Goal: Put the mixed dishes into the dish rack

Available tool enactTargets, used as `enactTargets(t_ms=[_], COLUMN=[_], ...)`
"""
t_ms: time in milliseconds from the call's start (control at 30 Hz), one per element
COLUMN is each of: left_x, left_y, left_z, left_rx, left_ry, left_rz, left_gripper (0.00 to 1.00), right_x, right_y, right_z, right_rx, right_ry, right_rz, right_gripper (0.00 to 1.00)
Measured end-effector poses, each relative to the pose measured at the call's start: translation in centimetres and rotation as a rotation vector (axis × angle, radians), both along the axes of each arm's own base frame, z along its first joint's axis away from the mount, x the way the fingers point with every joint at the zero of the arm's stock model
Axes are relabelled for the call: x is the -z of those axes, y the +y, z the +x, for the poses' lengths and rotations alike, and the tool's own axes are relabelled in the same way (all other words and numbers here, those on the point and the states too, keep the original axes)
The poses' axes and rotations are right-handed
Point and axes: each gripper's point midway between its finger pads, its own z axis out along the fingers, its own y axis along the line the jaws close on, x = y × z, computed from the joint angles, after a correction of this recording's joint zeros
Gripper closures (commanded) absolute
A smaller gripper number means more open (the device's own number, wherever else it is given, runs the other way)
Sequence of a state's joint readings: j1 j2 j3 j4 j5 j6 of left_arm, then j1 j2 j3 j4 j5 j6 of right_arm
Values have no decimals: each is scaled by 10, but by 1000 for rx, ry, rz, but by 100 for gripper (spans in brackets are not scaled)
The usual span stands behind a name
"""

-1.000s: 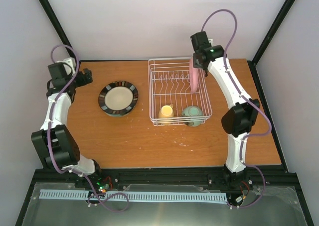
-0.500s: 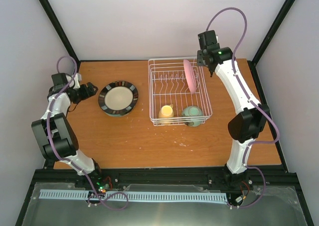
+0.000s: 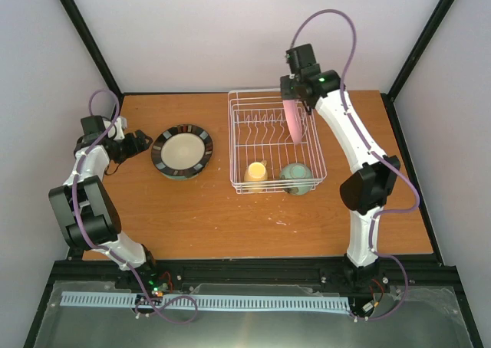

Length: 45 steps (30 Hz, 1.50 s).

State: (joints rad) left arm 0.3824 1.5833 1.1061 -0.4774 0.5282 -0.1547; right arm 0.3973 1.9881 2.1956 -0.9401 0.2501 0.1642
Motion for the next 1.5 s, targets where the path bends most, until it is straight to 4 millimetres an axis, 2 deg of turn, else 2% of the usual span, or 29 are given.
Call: enactTargets(t_ms=[100, 233, 467, 700, 900, 1067, 1167, 1267, 1500], left_x=[2, 9, 17, 18, 18, 20, 22, 22, 16], left_y=[-1, -3, -5, -4, -2, -2, -1, -1, 1], left_z=[-2, -6, -12, -12, -12, -12, -11, -11, -6], left_rx=[-4, -9, -11, -14, -18, -20, -21, -21, -18], left_ry=[3, 20, 38, 38, 39, 43, 48, 51, 40], left_rz=[-4, -14, -21, -16, -9, -7, -7, -6, -1], left_gripper=[11, 11, 11, 11, 11, 10, 10, 9, 9], right_x=[12, 41, 92, 125, 127, 149, 155, 152, 121], right_y=[31, 56, 53, 45, 18, -15, -18, -19, -11], right_z=[-3, -9, -12, -13, -4, -8, -12, -12, -3], right_rx=[-73, -140, -146, -125, -55, 4, 4, 3, -27], right_ry=[29, 106, 246, 327, 325, 381, 395, 387, 294], right_rz=[2, -2, -55, -98, -139, -176, -180, -171, -90], right_gripper=[82, 82, 80, 80, 80, 80, 72, 66, 62])
